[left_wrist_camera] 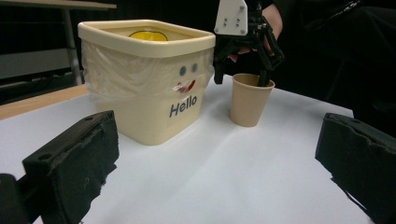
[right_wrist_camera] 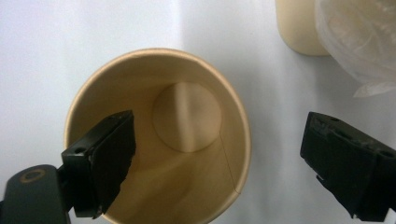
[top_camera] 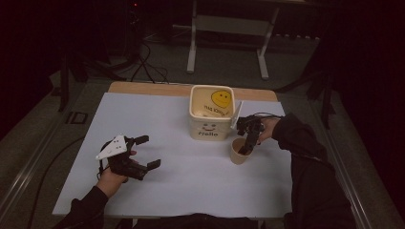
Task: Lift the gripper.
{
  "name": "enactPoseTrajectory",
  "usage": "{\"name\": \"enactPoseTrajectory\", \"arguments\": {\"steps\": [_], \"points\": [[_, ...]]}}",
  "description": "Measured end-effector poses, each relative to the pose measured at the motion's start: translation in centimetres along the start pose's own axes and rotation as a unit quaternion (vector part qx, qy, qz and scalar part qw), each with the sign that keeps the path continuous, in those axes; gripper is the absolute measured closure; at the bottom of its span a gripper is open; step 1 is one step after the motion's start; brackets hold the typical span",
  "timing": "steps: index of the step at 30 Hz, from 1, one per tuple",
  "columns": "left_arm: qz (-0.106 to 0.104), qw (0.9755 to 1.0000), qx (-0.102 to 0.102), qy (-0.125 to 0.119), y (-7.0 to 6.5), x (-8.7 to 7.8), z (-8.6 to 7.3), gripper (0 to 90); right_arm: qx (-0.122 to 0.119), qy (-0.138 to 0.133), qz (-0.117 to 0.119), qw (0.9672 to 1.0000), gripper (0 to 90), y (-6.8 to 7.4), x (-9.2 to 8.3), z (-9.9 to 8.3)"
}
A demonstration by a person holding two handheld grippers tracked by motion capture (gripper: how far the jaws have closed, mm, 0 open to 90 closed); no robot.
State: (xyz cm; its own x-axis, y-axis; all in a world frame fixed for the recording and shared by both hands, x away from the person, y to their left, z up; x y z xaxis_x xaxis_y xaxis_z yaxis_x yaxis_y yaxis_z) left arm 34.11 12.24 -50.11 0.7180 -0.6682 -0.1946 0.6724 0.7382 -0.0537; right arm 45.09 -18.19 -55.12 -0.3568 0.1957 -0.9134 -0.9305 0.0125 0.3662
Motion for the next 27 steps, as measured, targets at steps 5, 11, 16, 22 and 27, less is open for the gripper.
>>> {"name": "enactPoseTrajectory", "arguments": {"steps": [5, 11, 16, 22, 27], "points": [[0.004, 1.0, -0.002, 0.0, 0.1, -0.3, -0.1, 0.6, -0.003, 0.002, 0.0, 1.0, 10.2, 0.0, -0.1, 0.4], [0.007, 1.0, -0.002, 0.001, 0.2, -0.3, -0.1, 0.6, -0.002, 0.005, 0.003, 1.0, 10.3, 0.0, -0.1, 0.7], [0.005, 1.0, -0.003, 0.001, 0.2, -0.2, -0.2, 0.6, 0.002, 0.006, 0.006, 1.0, 10.3, 0.1, -0.2, 0.6], [0.004, 1.0, -0.001, 0.002, 0.0, -0.2, -0.2, 0.6, 0.004, 0.009, 0.004, 0.9999, 10.3, 0.4, -0.8, 0.4], [0.003, 1.0, -0.003, 0.002, 0.0, -0.3, -0.2, 0.6, 0.007, 0.012, 0.0, 0.9999, 10.3, 0.7, -1.6, 0.4]]}}
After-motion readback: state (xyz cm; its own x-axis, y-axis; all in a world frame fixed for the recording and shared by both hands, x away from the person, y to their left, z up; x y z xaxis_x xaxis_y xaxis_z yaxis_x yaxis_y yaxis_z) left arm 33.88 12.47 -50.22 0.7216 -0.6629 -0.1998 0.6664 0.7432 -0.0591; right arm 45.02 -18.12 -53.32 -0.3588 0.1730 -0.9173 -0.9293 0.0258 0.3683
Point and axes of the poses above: each handheld gripper's, and its own axes: x roughly forward along the jaws, z roughly out of its top, y roughly to its left, the point moved 10 cm from there along x, roughly forward along the jaws, and after that the axes turned 15 degrees about z, right-handed, at the moved point
